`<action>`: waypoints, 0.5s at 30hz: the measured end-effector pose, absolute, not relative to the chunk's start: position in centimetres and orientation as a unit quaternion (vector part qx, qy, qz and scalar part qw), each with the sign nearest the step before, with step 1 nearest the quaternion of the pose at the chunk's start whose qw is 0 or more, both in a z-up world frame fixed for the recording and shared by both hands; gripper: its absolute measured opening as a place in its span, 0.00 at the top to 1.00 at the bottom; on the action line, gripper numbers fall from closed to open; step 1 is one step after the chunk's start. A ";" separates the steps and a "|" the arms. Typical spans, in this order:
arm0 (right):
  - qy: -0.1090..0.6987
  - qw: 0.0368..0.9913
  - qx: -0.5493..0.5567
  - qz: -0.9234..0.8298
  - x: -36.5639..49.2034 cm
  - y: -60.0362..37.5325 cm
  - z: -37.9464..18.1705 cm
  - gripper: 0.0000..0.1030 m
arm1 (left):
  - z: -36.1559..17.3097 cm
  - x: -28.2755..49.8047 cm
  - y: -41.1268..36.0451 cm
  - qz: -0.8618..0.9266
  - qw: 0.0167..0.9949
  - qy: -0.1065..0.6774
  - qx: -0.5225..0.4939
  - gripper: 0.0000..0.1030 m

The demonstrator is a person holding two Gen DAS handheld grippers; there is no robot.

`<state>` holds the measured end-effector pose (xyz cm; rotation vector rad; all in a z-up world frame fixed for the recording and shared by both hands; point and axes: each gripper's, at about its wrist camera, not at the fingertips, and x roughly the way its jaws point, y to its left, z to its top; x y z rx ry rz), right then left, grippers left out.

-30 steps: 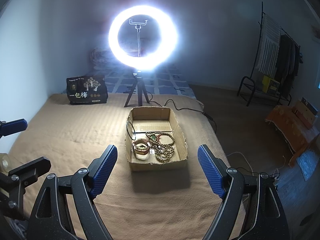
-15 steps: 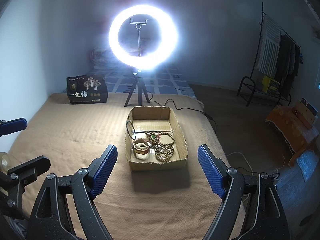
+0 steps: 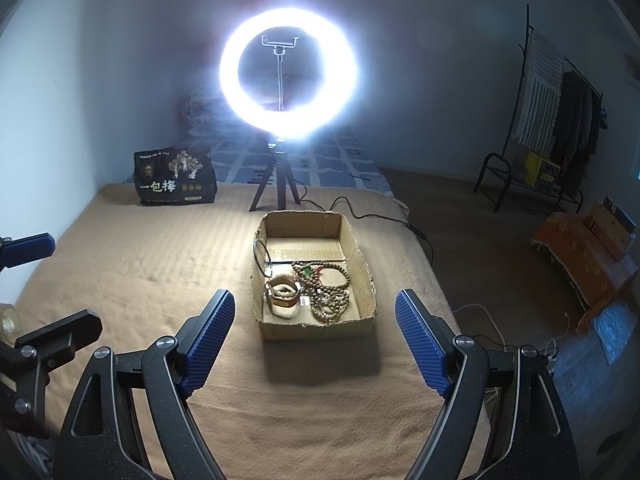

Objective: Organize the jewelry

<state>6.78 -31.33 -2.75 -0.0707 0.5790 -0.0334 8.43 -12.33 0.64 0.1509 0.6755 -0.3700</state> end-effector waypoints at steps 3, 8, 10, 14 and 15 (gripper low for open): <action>0.286 0.958 -0.034 -0.016 6.8 -31.4 -2.8 0.20 | 0.6 8.4 -12.3 -0.179 0.925 0.328 0.073 0.01; 0.286 0.958 -0.036 -0.015 6.9 -31.3 -2.7 0.20 | 0.5 8.3 -12.2 -0.178 0.925 0.328 0.073 0.01; 0.286 0.958 -0.036 -0.015 6.8 -31.3 -2.8 0.20 | 0.5 8.2 -12.1 -0.176 0.926 0.326 0.074 0.01; 0.286 0.957 -0.036 -0.015 6.8 -31.3 -2.8 0.20 | 0.5 8.0 -11.9 -0.168 0.930 0.318 0.075 0.01; 0.286 0.957 -0.036 -0.015 6.8 -31.4 -2.8 0.20 | 0.6 8.1 -12.0 -0.167 0.930 0.318 0.074 0.01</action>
